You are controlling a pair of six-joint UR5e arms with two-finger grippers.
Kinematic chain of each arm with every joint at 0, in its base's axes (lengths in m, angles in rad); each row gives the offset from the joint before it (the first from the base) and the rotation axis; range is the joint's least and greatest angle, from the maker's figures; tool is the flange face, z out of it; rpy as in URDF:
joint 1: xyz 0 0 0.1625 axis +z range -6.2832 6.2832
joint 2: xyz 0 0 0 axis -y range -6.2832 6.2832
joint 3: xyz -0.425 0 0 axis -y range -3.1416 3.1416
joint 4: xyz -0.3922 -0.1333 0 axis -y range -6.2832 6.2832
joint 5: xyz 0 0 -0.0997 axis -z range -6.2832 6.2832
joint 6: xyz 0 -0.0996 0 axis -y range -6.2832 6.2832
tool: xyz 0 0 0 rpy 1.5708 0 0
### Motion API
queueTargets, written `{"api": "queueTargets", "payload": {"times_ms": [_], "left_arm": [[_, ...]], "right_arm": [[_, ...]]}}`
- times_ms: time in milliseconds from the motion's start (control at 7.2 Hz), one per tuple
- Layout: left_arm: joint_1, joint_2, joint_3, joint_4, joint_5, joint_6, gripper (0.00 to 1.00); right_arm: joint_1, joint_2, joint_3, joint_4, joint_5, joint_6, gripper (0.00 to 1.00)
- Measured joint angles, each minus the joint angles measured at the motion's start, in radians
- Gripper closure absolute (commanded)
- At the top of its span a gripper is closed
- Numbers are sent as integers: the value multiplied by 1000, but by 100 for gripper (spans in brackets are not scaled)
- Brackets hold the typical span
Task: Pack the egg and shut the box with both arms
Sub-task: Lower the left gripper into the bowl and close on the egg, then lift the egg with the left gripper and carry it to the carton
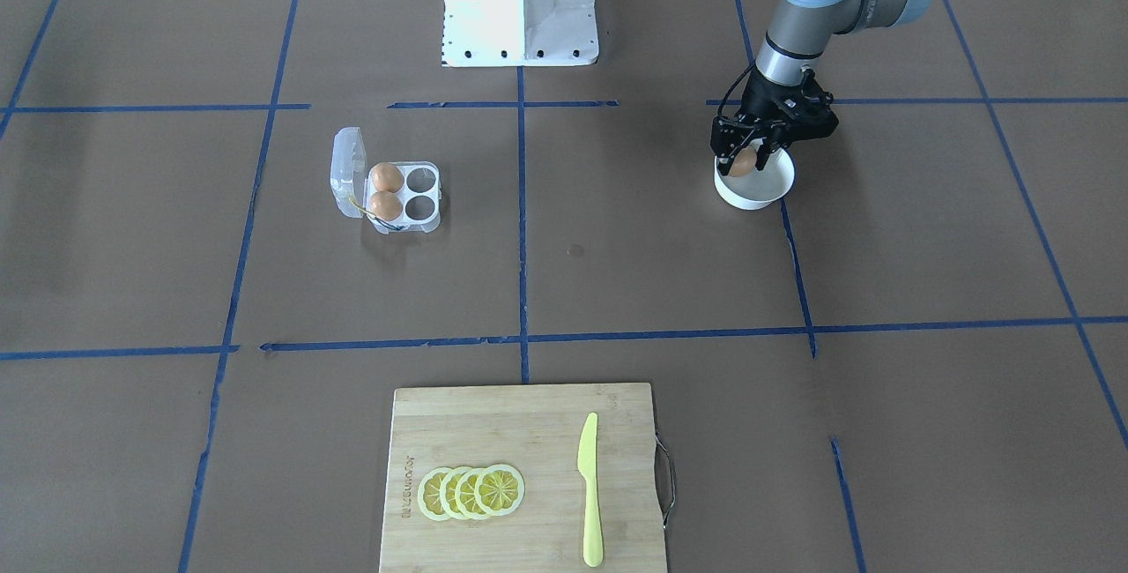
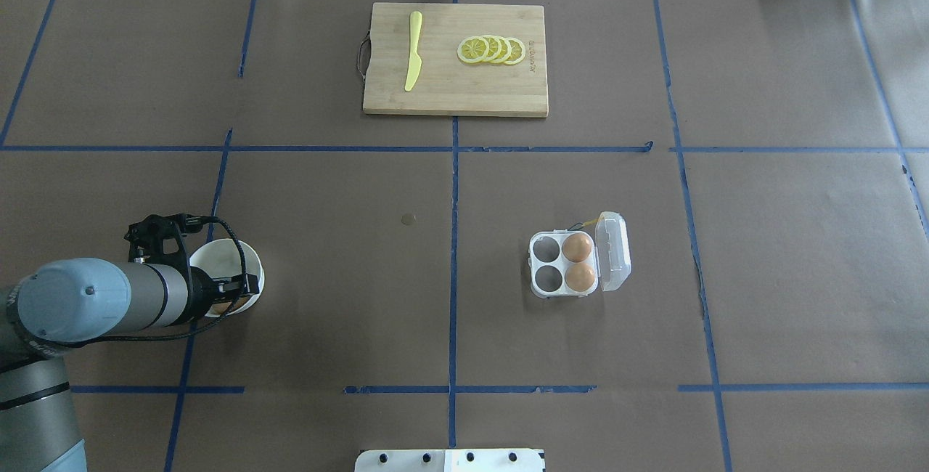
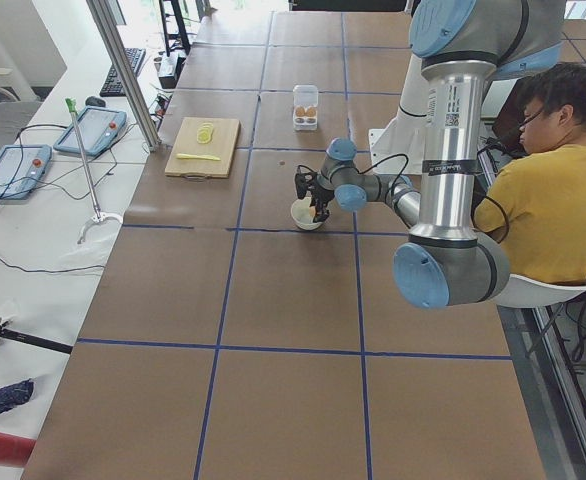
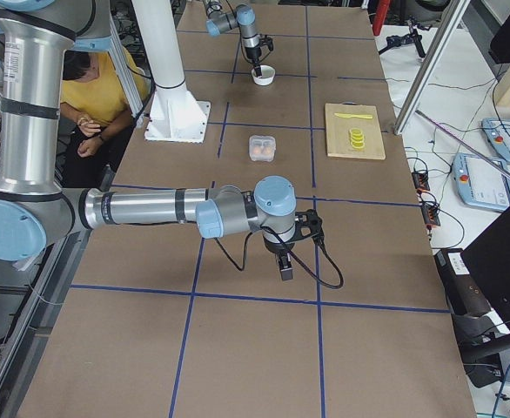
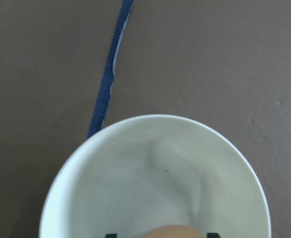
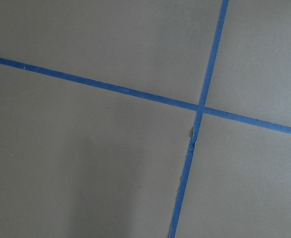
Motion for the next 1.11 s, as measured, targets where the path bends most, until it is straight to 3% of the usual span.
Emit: {"api": "queueTargets", "payload": {"times_ms": [417, 833, 1111], "left_arm": [[-19, 0, -13, -1, -3, 43, 97], [-130, -9, -57, -6, -8, 175, 100], [-160, -129, -61, -8, -3, 218, 100]], "right_arm": [[0, 1, 0, 0, 0, 1, 0], [0, 1, 0, 0, 0, 1, 0], [0, 1, -1, 0, 0, 1, 0]]}}
